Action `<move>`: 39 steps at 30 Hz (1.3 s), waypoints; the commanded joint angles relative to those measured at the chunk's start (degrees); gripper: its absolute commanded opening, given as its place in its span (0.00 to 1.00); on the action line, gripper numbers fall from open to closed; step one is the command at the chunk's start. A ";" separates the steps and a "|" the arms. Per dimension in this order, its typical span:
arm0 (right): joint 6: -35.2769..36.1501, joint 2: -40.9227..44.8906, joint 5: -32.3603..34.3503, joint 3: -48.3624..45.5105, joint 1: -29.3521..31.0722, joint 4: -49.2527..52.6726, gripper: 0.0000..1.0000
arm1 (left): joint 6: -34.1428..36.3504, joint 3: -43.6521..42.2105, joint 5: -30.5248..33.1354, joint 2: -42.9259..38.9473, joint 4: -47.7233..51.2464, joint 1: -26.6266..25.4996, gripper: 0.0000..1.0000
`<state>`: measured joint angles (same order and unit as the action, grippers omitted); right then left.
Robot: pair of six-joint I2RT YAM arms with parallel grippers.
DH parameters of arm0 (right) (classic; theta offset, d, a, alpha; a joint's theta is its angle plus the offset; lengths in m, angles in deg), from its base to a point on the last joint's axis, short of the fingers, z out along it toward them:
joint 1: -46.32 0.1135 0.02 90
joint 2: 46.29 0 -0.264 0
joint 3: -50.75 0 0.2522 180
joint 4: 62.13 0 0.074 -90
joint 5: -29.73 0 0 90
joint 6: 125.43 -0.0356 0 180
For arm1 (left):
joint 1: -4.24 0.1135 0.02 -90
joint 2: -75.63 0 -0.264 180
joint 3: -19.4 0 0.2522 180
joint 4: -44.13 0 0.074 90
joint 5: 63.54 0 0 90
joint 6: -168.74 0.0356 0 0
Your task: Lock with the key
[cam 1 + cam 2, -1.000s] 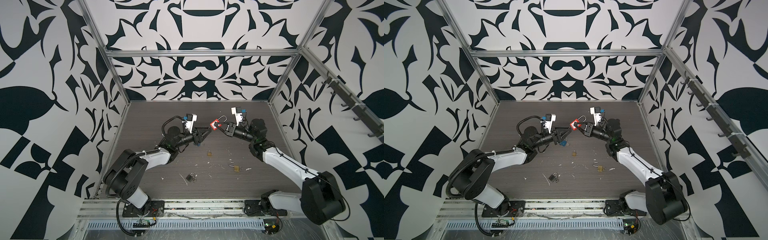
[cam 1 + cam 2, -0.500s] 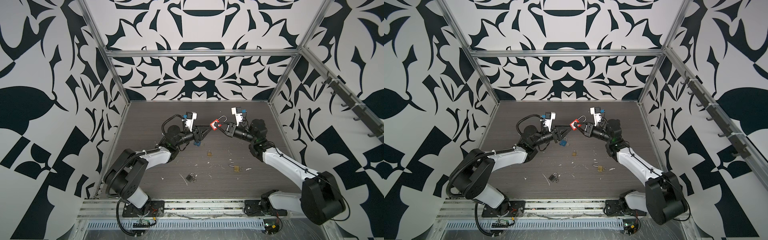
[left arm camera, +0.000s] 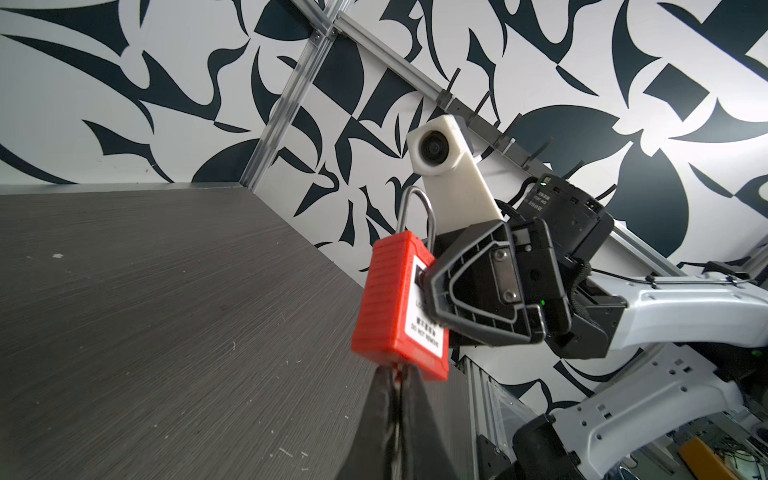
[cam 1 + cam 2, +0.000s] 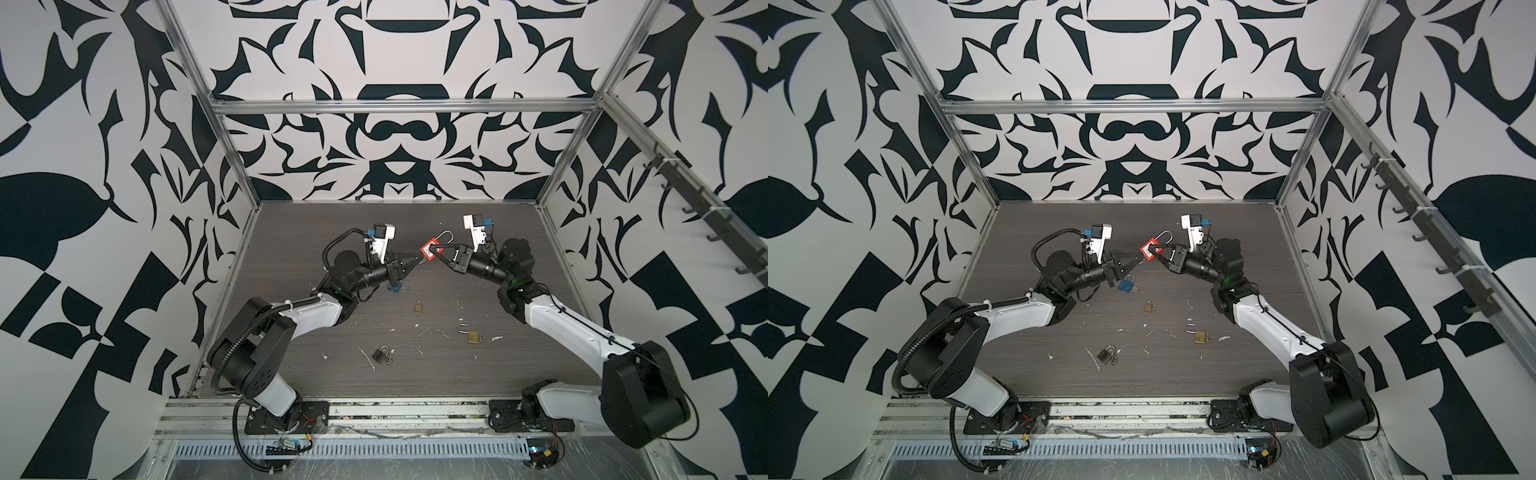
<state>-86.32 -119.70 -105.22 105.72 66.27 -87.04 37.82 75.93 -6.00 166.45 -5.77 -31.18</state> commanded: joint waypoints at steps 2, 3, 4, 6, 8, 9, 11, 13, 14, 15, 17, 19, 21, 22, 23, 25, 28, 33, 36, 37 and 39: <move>3.31 -0.91 -3.35 -1.81 0.41 -15.28 0.00 | -3.03 0.30 0.74 -0.49 -0.25 0.61 0.00; 3.96 -1.52 -3.52 -2.36 0.35 -17.98 0.00 | -3.46 0.50 0.01 -0.48 -0.16 0.83 0.00; 4.95 -2.16 -3.57 -2.70 0.43 -20.01 0.00 | -3.98 0.68 -0.97 -0.40 -0.31 1.10 0.00; 7.43 -3.46 -4.27 -3.07 0.40 -22.28 0.00 | -5.14 1.32 -3.02 -0.18 -0.63 1.84 0.00; 9.47 -5.03 -5.40 -2.98 0.34 -23.33 0.00 | -6.43 1.87 -5.18 0.02 -1.35 2.56 0.00; 9.81 -6.05 -6.37 -3.02 0.42 -24.73 0.00 | -7.00 2.18 -6.16 0.18 -1.79 2.97 0.00; 8.17 -8.66 -8.23 -2.75 0.36 -30.54 0.00 | -7.81 2.88 -8.08 0.53 -1.95 3.64 0.00; 5.00 -11.78 -9.01 -3.04 0.35 -38.51 0.00 | -8.73 3.79 -10.18 1.19 -2.12 4.12 0.00; 3.66 -13.11 -9.06 -3.15 0.41 -41.91 0.00 | -9.18 4.12 -11.10 1.56 -2.76 4.25 0.00; 2.85 -14.30 -8.84 -3.04 0.34 -42.85 0.00 | -9.87 4.46 -11.88 1.96 -3.40 4.34 0.00; 2.93 -15.62 -10.12 -2.09 0.28 -42.86 0.00 | -11.49 5.08 -13.21 2.97 -4.87 4.65 0.00; 2.99 -16.53 -10.26 -1.51 0.19 -42.89 0.00 | -12.80 5.35 -13.75 3.83 -6.08 5.15 0.00; 2.93 -17.07 -10.20 -1.07 0.11 -42.81 0.00 | -13.21 5.23 -13.85 4.16 -6.61 5.62 0.00; 2.84 -17.27 -10.16 -0.81 -0.08 -42.84 0.00 | -13.21 5.20 -13.93 4.34 -6.65 5.87 0.00; 2.61 -17.38 -10.18 -0.65 -0.21 -42.80 0.00 | -13.21 5.05 -14.00 4.39 -6.65 6.02 0.00; 2.24 -17.42 -10.07 -0.44 -0.92 -42.88 0.00 | -13.26 4.63 -14.16 4.45 -6.82 6.56 0.00; 1.92 -16.83 -9.68 -0.61 -2.80 -42.89 0.00 | -13.28 3.81 -14.88 4.72 -6.83 7.21 0.00; 1.49 -15.08 -8.49 -0.49 -5.87 -42.88 0.00 | -13.21 1.48 -15.98 5.49 -7.52 7.66 0.00; 0.99 -14.02 -7.91 -0.02 -7.21 -42.89 0.00 | -13.27 -0.29 -16.86 5.96 -8.22 7.97 0.00; 0.80 -13.77 -7.71 0.10 -7.60 -42.89 0.00 | -13.22 -0.85 -17.14 6.04 -8.32 8.14 0.00; 0.47 -13.24 -7.38 0.36 -8.19 -42.89 0.00 | -13.13 -2.06 -17.67 6.03 -8.67 8.55 0.00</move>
<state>-88.25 -136.55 -118.53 103.56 62.79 -124.20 26.80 76.76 -21.63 171.81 -13.29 -24.75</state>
